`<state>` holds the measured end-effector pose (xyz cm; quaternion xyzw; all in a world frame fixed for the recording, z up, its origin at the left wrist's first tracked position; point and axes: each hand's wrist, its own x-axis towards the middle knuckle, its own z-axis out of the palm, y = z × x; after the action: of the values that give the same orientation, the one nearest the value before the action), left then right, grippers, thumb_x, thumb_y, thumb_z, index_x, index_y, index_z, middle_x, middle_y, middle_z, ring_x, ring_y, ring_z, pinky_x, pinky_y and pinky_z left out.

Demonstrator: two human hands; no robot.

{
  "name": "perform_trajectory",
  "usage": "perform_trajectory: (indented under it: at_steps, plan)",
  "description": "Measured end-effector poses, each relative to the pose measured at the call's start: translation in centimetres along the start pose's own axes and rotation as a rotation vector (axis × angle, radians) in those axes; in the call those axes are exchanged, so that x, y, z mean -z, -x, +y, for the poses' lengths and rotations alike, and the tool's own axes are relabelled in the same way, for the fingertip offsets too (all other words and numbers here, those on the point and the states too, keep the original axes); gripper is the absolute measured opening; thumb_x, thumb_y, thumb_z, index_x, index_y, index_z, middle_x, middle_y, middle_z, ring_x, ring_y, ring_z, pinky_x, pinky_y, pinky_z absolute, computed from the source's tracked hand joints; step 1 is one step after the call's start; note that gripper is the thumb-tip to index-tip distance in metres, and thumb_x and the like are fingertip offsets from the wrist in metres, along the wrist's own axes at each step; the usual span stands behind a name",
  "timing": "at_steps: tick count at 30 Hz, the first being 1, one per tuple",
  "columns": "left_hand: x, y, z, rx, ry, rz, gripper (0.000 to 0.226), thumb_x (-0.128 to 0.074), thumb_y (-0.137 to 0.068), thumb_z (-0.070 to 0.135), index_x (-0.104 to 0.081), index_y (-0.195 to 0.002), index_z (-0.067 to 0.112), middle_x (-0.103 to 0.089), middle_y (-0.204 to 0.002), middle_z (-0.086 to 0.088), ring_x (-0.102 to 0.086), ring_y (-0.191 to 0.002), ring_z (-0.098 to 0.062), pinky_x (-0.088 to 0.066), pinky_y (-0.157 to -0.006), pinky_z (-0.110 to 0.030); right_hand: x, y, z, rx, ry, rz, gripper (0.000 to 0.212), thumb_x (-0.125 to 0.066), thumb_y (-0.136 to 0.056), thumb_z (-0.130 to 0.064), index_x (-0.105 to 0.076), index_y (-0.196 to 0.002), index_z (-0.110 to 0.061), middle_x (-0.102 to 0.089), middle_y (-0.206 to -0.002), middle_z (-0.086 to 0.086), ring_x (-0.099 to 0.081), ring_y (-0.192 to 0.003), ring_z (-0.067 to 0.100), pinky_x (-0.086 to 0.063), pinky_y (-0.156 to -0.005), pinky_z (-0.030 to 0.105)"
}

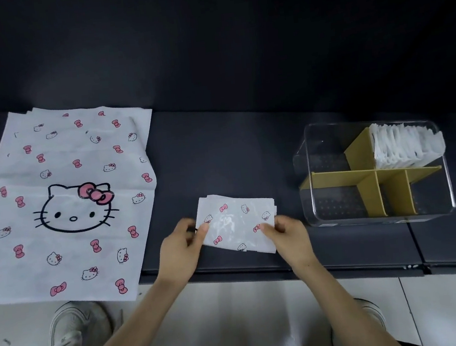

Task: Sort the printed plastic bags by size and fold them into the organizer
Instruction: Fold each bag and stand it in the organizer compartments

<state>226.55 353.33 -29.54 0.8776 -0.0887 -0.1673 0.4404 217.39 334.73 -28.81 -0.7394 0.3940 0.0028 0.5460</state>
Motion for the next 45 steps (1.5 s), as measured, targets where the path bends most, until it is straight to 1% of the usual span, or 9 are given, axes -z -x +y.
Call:
perform_trajectory:
  at_steps: [4,18,21,26,29,31,38,41,45]
  plan:
    - [-1.1,0.7,0.5,0.004,-0.028,0.169,0.014,-0.06,-0.093,0.023,-0.059,-0.094,0.01,-0.063,-0.058,0.0,-0.06,-0.063,-0.026,-0.038,-0.057,-0.016,-0.2,0.6,0.1,-0.015,0.025,0.05,0.011,-0.059,-0.083,-0.01,-0.064,-0.073,-0.008,-0.065,-0.067,-0.004,-0.052,-0.062,0.01,-0.038,-0.054,0.017]
    - [-2.3,-1.4,-0.5,-0.237,-0.613,0.283,0.028,-0.083,-0.07,0.018,-0.064,-0.086,0.005,-0.043,-0.036,-0.001,-0.029,-0.031,-0.02,-0.02,-0.045,-0.018,-0.4,-0.5,-0.1,-0.136,0.035,0.109,0.012,-0.064,-0.075,-0.012,-0.064,-0.067,-0.003,-0.054,-0.059,0.005,-0.036,-0.055,0.015,-0.032,-0.052,0.025]
    - [-2.3,-1.4,-0.3,-0.454,-0.828,0.314,0.038,-0.084,-0.059,0.006,-0.065,-0.091,0.005,-0.051,-0.053,-0.008,-0.039,-0.044,-0.023,-0.035,-0.049,-0.029,-0.6,-0.6,0.2,-0.128,0.054,0.117,0.016,-0.063,-0.075,-0.014,-0.063,-0.07,0.001,-0.053,-0.061,0.013,-0.035,-0.057,0.015,-0.032,-0.053,0.026]
    - [-3.0,-2.2,-0.7,-0.867,-0.969,0.157,0.067,-0.067,-0.057,-0.006,-0.059,-0.123,0.005,-0.061,-0.116,-0.02,-0.059,-0.104,-0.038,-0.031,-0.103,-0.045,-0.3,-0.5,-0.3,-0.12,0.067,0.097,0.019,-0.063,-0.077,-0.012,-0.056,-0.062,0.0,-0.043,-0.055,0.004,-0.029,-0.053,0.014,-0.027,-0.048,0.024]
    - [-2.9,-2.6,-1.3,-0.712,-0.884,-0.02,0.082,-0.077,-0.043,-0.013,-0.061,-0.122,0.001,-0.059,-0.129,-0.011,-0.062,-0.113,-0.026,-0.039,-0.103,-0.027,-0.3,-0.4,-0.3,-0.126,0.065,0.092,0.017,-0.061,-0.077,-0.013,-0.06,-0.067,0.001,-0.051,-0.059,0.011,-0.032,-0.055,0.014,-0.029,-0.049,0.024]
    - [-2.6,-2.2,-1.8,-0.645,-0.78,-0.093,0.067,-0.066,-0.068,-0.004,-0.048,-0.133,-0.002,-0.043,-0.142,-0.008,-0.053,-0.124,-0.025,-0.022,-0.113,-0.02,-0.4,-0.4,-0.2,-0.127,0.054,0.1,0.018,-0.06,-0.076,-0.013,-0.06,-0.067,0.002,-0.054,-0.065,0.02,-0.033,-0.057,0.015,-0.03,-0.052,0.025]
    - [-3.0,-1.7,-2.0,-0.649,-0.861,-0.181,0.062,-0.017,-0.1,0.051,-0.029,-0.148,0.014,-0.027,-0.154,-0.009,-0.024,-0.143,-0.021,-0.016,-0.114,-0.04,0.4,0.3,0.2,-0.045,0.085,0.104,0.034,-0.064,-0.083,-0.013,-0.044,-0.056,-0.012,-0.04,-0.051,-0.004,-0.033,-0.05,0.012,-0.027,-0.05,0.021]
    - [-2.9,-1.7,-1.9,-0.652,-0.853,-0.178,0.062,-0.015,-0.099,0.055,-0.032,-0.147,0.02,-0.029,-0.153,-0.012,-0.024,-0.142,-0.023,-0.014,-0.115,-0.042,-0.1,1.1,0.1,0.168,0.216,0.371,0.005,-0.063,-0.087,-0.015,-0.064,-0.088,-0.011,-0.061,-0.075,-0.006,-0.055,-0.065,0.009,-0.042,-0.064,0.02]
    - [-3.0,-1.7,-2.0,-0.634,-0.842,-0.192,0.062,-0.014,-0.098,0.058,-0.034,-0.146,0.024,-0.028,-0.154,-0.012,-0.024,-0.143,-0.023,-0.016,-0.113,-0.047,-2.8,0.6,0.4,0.565,0.752,0.326,0.044,-0.033,-0.098,-0.036,-0.058,-0.126,-0.014,-0.06,-0.126,0.011,-0.056,-0.115,0.029,-0.045,-0.099,0.042]
